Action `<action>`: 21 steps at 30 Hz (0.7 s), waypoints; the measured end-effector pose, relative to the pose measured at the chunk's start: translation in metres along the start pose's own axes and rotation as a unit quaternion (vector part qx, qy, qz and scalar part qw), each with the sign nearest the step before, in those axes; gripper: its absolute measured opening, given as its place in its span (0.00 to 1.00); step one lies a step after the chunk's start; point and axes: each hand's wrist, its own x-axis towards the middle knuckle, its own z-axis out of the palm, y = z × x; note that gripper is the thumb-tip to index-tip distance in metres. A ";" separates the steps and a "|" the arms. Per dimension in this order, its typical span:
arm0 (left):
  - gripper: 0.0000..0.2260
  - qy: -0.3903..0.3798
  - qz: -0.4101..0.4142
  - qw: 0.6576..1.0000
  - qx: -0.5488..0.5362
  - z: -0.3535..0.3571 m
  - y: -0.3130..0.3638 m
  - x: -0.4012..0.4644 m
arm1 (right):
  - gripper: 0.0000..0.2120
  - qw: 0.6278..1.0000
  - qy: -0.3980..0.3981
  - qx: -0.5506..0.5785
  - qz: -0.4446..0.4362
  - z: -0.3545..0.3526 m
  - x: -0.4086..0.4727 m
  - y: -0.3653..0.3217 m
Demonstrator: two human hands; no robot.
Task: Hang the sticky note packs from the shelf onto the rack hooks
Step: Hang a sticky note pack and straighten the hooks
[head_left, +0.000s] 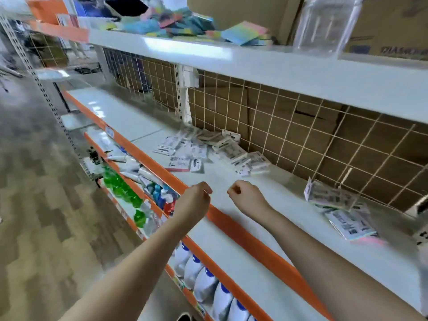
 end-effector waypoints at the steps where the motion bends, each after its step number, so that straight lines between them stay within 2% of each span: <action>1: 0.16 0.001 0.007 1.000 0.002 -0.003 -0.009 0.014 | 0.08 1.000 0.002 0.007 0.002 0.005 0.013 -0.006; 6: 0.18 0.003 0.039 0.999 0.034 -0.020 -0.053 0.079 | 0.09 0.999 0.010 0.036 0.013 0.031 0.073 -0.037; 11: 0.21 0.003 0.129 0.983 0.133 -0.030 -0.092 0.135 | 0.08 0.999 0.039 0.001 0.009 0.054 0.128 -0.066; 17: 0.33 -0.070 0.156 0.978 0.123 -0.027 -0.124 0.179 | 0.11 0.997 0.070 -0.019 0.029 0.074 0.181 -0.080; 21: 0.31 -0.062 0.195 0.973 0.110 -0.027 -0.139 0.193 | 0.14 0.993 0.094 -0.062 0.044 0.083 0.207 -0.079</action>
